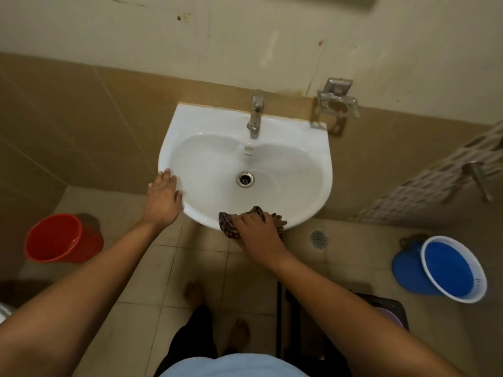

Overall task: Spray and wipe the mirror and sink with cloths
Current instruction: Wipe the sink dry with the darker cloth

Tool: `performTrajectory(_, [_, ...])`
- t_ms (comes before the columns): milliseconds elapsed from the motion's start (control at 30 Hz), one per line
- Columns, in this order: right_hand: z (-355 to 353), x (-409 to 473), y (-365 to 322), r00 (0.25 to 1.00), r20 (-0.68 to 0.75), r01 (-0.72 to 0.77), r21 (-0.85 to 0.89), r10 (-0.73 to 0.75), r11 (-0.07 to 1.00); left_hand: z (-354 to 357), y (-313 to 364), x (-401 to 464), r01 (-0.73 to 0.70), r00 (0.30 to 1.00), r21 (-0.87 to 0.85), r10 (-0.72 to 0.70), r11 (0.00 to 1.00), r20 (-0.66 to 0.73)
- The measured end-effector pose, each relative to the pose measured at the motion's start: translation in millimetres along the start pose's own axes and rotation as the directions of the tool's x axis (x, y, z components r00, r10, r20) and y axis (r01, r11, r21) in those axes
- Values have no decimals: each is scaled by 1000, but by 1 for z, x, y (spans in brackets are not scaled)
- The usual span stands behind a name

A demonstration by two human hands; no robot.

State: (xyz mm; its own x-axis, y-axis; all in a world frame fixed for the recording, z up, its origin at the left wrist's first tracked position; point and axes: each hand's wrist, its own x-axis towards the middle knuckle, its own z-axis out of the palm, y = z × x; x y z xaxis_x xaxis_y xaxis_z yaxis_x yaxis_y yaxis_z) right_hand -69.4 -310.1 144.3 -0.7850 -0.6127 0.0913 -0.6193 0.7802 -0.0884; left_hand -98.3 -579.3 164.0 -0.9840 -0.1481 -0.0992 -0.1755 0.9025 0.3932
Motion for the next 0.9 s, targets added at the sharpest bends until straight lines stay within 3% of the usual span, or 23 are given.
performTrajectory(233, [-15, -17, 24, 989, 67, -132, 33, 129, 991, -1, -1, 2, -19, 999, 81, 15, 997, 52])
performTrajectory(400, [-21, 10, -24, 956, 208, -225, 74, 205, 972, 0, -4, 4, -57, 998, 117, 52, 991, 44])
performTrajectory(567, [-19, 31, -58, 947, 207, -279, 150, 246, 948, -1, -11, 12, -108, 993, 140, 99, 984, 69])
performTrajectory(700, [-27, 14, -30, 942, 227, -290, 188, 245, 938, -7, -17, 24, -151, 986, 166, 136, 974, 98])
performTrajectory(900, [-44, -18, 41, 853, 240, -495, 84, 464, 865, -11, -21, 43, -156, 981, 187, 129, 970, 146])
